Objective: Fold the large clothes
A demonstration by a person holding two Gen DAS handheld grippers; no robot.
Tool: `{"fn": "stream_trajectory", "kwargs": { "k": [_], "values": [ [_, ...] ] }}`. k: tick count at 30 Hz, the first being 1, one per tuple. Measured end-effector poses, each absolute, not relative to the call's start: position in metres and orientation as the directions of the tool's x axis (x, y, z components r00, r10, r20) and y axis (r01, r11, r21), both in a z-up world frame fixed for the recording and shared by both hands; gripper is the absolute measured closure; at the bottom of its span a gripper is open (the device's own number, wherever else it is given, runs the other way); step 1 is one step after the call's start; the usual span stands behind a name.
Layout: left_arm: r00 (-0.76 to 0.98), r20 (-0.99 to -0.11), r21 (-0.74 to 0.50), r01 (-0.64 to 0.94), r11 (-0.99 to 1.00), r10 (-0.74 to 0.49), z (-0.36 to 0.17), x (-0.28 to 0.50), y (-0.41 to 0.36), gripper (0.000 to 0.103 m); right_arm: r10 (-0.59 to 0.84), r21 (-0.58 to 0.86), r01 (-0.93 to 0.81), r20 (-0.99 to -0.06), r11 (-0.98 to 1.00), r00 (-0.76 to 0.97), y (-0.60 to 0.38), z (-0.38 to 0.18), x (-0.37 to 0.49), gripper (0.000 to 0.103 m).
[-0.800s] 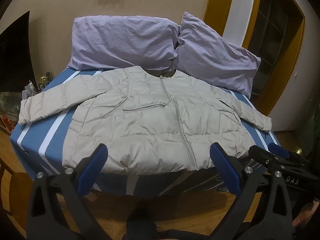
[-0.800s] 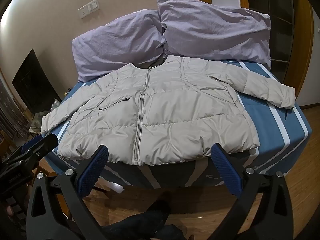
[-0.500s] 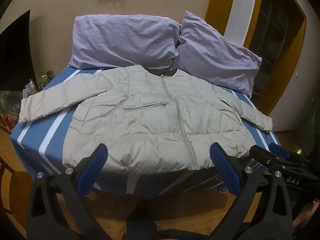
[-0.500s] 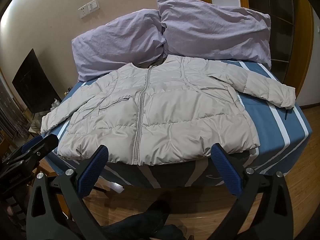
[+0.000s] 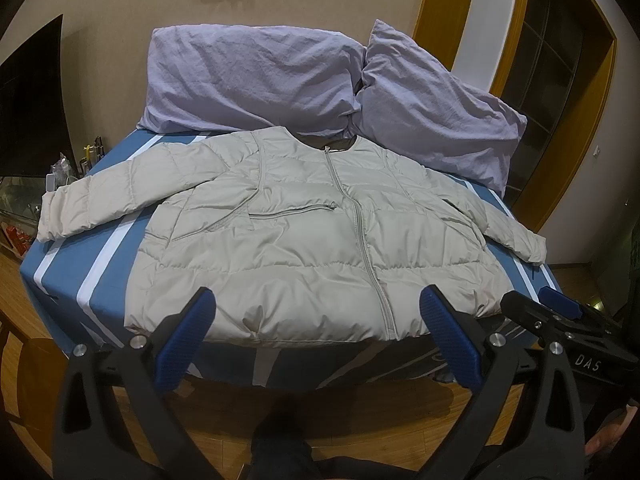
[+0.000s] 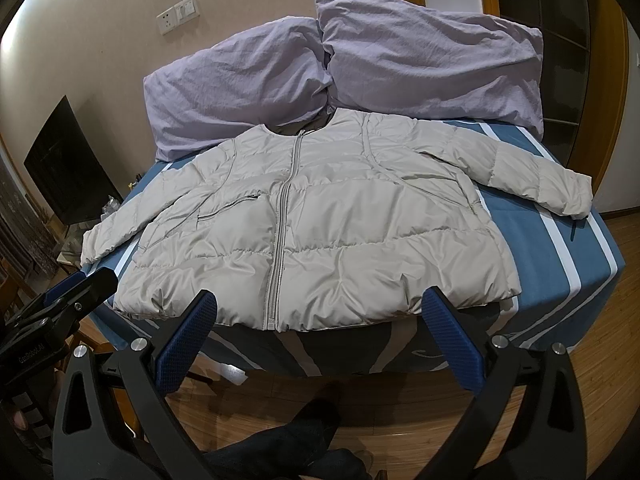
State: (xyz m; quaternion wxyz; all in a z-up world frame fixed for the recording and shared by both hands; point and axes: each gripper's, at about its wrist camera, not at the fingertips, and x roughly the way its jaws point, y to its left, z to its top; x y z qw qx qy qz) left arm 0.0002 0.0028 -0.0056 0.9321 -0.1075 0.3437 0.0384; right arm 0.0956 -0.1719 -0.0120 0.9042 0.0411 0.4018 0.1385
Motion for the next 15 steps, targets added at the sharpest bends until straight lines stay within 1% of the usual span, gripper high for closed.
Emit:
{"fn": "stream_trajectory", "kwargs": {
  "k": [15],
  "values": [
    [0.758,-0.653,-0.176,-0.147,0.973,-0.004,-0.0074,0.0010,0.0039,0.002,0.282,0.184,-0.217,-0.717,0.959,0.638,-0.1715,-0.0121,0.0960,0.001]
  ]
}}
